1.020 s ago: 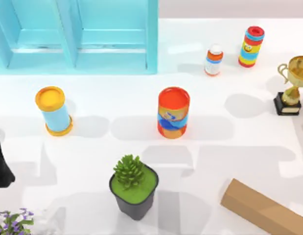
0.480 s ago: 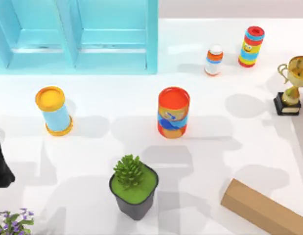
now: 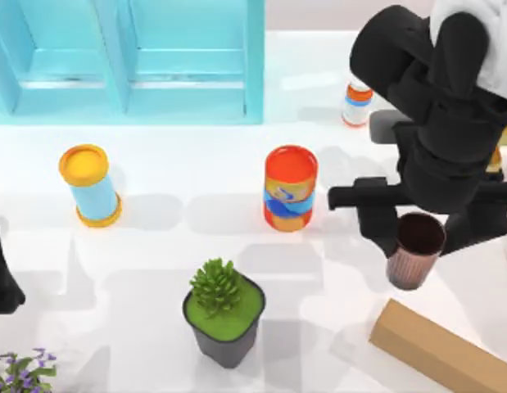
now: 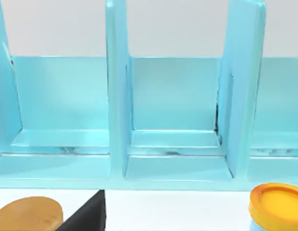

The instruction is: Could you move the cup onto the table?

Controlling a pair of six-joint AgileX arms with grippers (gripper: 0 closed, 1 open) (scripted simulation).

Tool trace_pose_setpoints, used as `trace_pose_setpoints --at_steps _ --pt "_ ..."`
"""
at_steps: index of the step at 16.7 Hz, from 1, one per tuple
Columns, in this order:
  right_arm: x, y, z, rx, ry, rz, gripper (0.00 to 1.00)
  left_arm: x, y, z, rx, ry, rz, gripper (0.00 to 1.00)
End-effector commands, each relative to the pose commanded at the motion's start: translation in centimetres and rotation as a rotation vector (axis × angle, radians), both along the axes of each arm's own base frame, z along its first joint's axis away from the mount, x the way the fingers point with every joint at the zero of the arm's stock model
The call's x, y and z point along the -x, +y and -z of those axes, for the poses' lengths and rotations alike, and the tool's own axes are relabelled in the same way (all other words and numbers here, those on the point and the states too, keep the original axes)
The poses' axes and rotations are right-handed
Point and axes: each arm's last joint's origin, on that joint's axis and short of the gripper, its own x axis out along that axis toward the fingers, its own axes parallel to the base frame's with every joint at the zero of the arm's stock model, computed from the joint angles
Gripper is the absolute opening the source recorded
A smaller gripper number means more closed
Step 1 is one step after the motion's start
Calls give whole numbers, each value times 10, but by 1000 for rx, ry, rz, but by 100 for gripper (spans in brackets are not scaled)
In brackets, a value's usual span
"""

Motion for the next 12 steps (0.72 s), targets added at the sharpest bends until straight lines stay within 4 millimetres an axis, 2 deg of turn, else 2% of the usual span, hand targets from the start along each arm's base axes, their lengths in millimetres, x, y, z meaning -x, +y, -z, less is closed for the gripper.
trace_pose_setpoints --at_steps 3,5,7,12 --pt "31 41 -3 -13 -18 18 0 0 0 0 0 0 0 100" --pt "45 57 -4 -21 -25 23 0 0 0 0 0 0 0 100" --pt "50 63 -5 -24 -27 24 0 0 0 0 0 0 0 100" --pt "50 61 -4 -23 -24 29 0 0 0 0 0 0 0 100"
